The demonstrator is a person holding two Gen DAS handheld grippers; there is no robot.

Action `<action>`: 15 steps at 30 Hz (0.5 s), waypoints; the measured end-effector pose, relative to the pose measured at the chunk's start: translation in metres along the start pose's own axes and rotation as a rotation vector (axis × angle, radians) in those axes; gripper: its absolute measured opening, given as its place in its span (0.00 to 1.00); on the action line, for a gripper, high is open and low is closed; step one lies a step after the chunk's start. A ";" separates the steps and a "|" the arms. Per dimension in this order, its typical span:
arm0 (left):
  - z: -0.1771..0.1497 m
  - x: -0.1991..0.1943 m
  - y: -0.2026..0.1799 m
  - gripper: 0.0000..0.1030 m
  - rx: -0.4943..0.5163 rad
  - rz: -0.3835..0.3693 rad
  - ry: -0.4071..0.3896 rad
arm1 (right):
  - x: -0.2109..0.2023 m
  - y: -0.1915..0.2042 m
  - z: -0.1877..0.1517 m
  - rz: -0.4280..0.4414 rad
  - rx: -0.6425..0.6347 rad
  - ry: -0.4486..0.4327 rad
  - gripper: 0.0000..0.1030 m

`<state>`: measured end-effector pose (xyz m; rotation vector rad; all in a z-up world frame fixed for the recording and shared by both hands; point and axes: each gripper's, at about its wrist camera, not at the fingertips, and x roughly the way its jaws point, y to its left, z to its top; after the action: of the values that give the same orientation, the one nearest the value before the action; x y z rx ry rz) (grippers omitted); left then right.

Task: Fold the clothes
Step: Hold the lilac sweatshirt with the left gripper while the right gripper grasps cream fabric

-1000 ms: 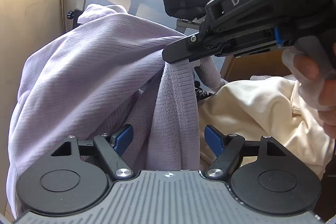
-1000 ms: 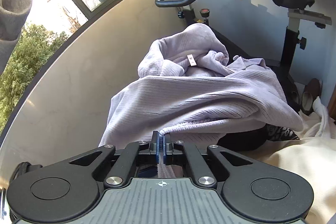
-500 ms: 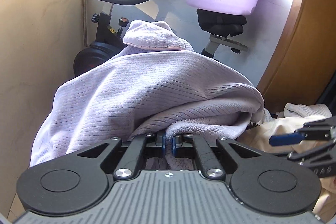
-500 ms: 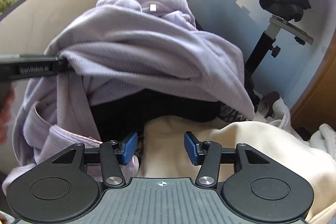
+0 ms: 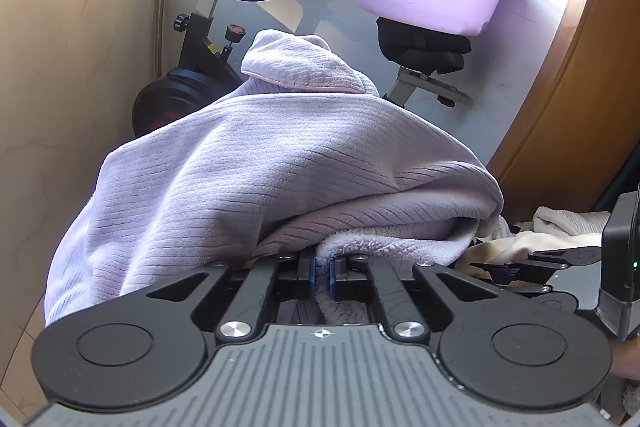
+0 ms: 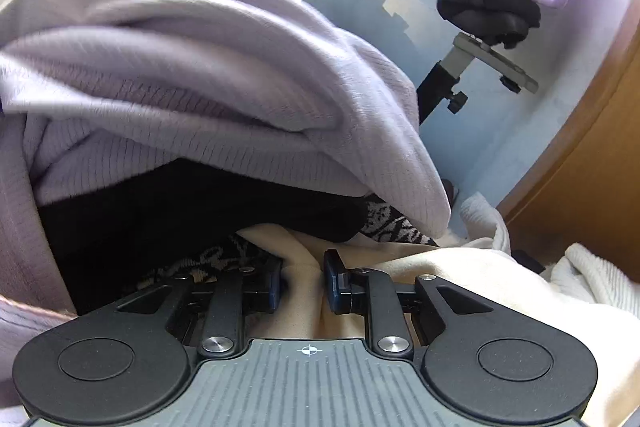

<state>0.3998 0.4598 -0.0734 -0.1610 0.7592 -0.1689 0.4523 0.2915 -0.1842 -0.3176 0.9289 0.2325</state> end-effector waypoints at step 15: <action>0.000 -0.005 -0.003 0.07 0.002 0.012 0.007 | -0.056 -0.036 -0.005 0.049 0.515 -0.355 0.11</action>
<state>0.3959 0.4585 -0.0692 -0.1541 0.7663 -0.1593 0.4281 0.2532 -0.1358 0.2182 0.6154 0.0836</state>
